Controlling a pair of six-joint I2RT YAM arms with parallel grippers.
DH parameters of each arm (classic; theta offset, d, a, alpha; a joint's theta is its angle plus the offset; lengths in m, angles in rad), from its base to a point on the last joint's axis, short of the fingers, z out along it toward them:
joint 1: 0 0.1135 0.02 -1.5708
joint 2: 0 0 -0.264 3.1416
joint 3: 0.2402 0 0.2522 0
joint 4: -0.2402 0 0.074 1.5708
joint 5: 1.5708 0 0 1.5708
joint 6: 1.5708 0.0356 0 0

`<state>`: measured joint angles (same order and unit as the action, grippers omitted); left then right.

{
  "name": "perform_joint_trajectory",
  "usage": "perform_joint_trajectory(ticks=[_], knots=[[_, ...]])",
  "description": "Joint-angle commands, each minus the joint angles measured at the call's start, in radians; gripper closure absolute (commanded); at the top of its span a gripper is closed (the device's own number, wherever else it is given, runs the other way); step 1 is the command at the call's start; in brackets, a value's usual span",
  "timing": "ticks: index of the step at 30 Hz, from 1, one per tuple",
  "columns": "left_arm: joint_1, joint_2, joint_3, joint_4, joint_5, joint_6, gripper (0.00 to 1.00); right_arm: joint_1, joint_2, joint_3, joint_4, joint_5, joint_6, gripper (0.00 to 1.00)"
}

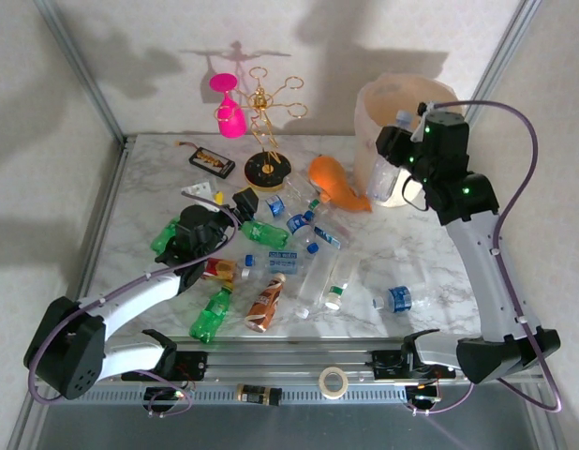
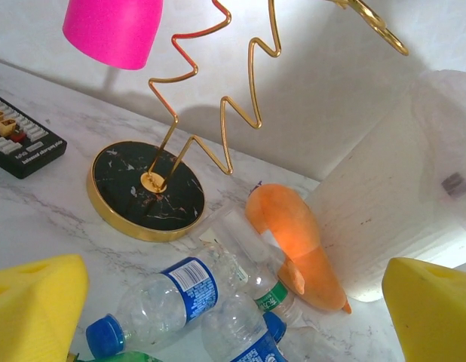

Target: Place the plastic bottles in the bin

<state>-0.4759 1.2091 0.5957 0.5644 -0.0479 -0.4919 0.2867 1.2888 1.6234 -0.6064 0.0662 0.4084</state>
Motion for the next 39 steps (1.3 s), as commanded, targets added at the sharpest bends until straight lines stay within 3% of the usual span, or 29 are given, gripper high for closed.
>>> perform_joint_trajectory(ticks=[1, 12, 24, 39], knots=[[0.010, 0.007, 0.046, -0.024, 0.019, -0.028, 0.00, -0.012, 0.044, 0.089, 0.083, -0.002, -0.088, 0.62], [0.010, -0.024, 0.092, -0.156, -0.002, -0.010, 0.00, -0.131, 0.267, 0.217, 0.296, 0.136, -0.152, 0.62], [0.010, 0.011, 0.090, -0.127, 0.014, -0.079, 0.00, -0.201, 0.531, 0.384, 0.327, 0.132, -0.175, 0.62], [0.009, 0.045, 0.135, -0.159, -0.015, -0.118, 0.00, -0.226, 0.619, 0.253, 0.397, 0.166, -0.233, 0.59]])
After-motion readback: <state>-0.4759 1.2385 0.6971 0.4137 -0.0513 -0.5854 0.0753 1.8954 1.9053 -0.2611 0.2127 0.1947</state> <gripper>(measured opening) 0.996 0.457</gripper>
